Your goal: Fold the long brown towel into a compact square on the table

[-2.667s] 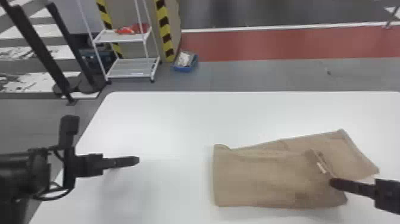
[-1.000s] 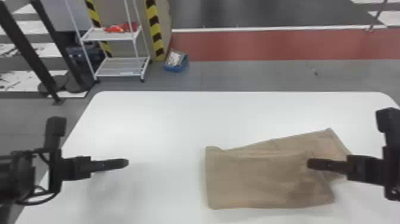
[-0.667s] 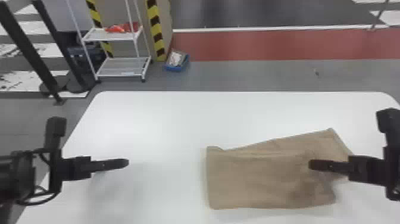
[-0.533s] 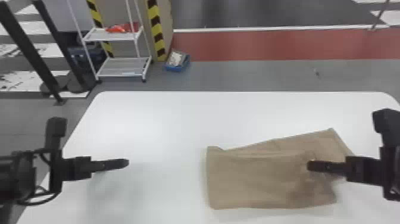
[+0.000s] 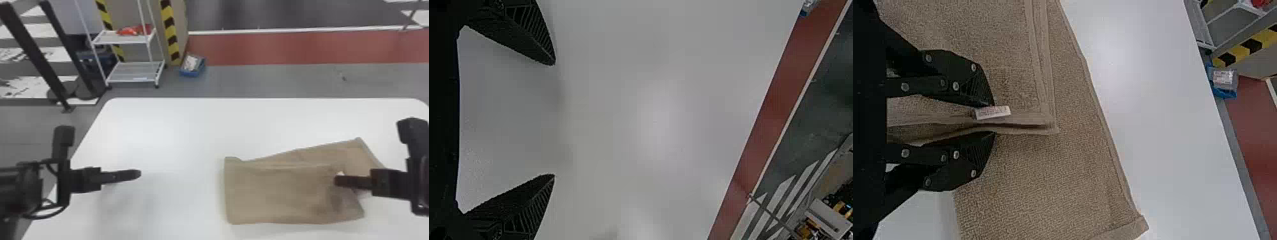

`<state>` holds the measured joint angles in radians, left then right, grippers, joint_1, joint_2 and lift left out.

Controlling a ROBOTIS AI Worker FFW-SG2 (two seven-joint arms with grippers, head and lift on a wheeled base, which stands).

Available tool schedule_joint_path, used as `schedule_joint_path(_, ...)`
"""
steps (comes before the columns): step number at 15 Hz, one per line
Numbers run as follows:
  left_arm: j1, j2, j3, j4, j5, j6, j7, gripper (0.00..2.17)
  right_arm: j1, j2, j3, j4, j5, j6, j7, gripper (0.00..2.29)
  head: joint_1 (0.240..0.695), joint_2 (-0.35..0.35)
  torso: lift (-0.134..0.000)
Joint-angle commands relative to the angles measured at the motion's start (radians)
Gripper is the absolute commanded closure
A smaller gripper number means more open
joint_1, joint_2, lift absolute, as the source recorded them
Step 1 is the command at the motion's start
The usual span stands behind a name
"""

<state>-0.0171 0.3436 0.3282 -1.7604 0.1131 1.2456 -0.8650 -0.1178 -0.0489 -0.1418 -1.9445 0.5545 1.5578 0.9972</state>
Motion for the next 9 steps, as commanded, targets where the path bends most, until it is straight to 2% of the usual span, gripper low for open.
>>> schedule_joint_path(1, 0.000, 0.000, 0.000, -0.001, 0.000, -0.001, 0.000, 0.07, 0.001, 0.003, 0.005, -0.005, 0.001, 0.014, -0.002, 0.93, 0.695, 0.100, -0.124)
schedule_joint_path(5, 0.000, 0.000, 0.003, 0.001, 0.000, -0.001, 0.000, 0.07, 0.001, 0.003, 0.007, -0.005, 0.002, 0.014, 0.000, 0.94, 0.695, 0.105, -0.124)
schedule_joint_path(7, 0.000, 0.000, 0.003, 0.001, 0.000, -0.001, 0.000, 0.07, 0.003, 0.006, 0.002, -0.010, -0.005, 0.014, -0.003, 1.32, 0.695, 0.106, -0.124)
schedule_joint_path(9, 0.000, 0.000, 0.003, -0.001, 0.000, -0.001, -0.003, 0.07, 0.006, 0.012, 0.002, -0.031, -0.010, 0.014, -0.008, 1.32, 0.695, 0.106, -0.124)
